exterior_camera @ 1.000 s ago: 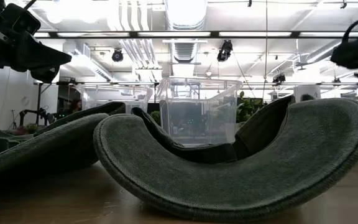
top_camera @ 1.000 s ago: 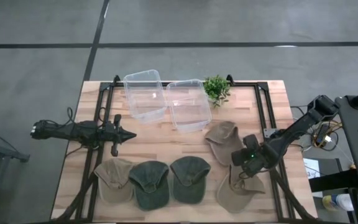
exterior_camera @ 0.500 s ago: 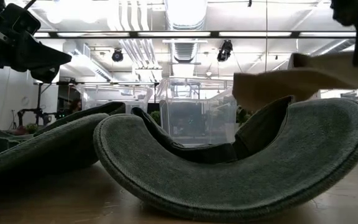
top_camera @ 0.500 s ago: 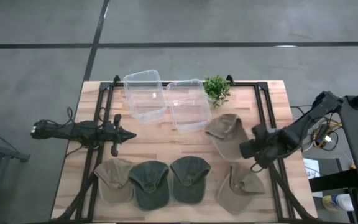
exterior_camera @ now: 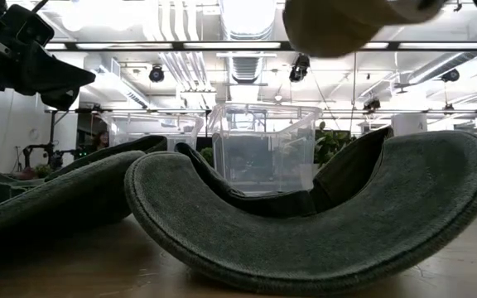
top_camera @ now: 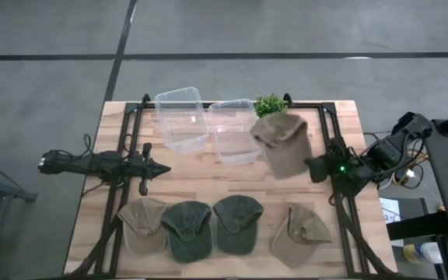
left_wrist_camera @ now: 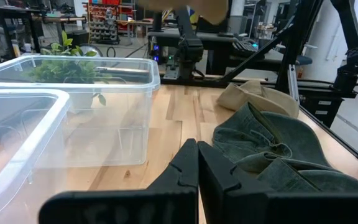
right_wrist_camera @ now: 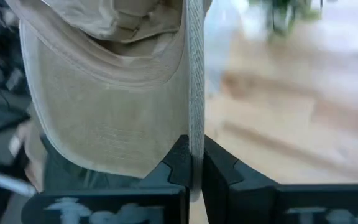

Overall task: Pick & Place hat
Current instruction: Put the top brown cap into the right transparent bin

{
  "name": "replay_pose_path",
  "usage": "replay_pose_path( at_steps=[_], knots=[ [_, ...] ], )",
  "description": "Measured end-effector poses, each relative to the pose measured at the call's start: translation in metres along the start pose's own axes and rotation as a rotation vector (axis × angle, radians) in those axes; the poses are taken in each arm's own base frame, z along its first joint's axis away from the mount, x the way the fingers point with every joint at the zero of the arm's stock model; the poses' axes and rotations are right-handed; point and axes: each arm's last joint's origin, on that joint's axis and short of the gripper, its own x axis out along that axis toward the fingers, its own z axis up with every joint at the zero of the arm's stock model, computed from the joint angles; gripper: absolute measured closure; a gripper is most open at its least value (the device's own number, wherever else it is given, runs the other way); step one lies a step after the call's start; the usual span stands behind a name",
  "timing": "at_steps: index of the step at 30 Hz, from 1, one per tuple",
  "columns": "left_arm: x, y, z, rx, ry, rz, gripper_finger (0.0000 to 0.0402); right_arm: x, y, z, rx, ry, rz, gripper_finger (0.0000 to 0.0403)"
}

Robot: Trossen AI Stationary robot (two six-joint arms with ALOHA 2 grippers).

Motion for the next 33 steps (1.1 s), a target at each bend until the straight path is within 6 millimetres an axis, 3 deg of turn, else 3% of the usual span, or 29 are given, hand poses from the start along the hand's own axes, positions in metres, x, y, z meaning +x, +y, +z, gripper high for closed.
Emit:
replay_pose_path(
  at_steps=[6, 19, 26, 33],
  knots=[
    [0.000, 0.000, 0.000, 0.000, 0.000, 0.000, 0.0402, 0.005, 0.015, 0.011, -0.024, -0.143, 0.016, 0.0390],
    [0.000, 0.000, 0.000, 0.000, 0.000, 0.000, 0.0402, 0.045, 0.055, 0.047, -0.108, -0.268, 0.077, 0.0390],
    [0.000, 0.000, 0.000, 0.000, 0.000, 0.000, 0.0402, 0.084, 0.066, 0.072, -0.155, -0.263, 0.067, 0.0390],
    [0.000, 0.000, 0.000, 0.000, -0.001, 0.000, 0.0402, 0.137, 0.061, 0.098, -0.131, -0.196, -0.015, 0.0390]
  ],
)
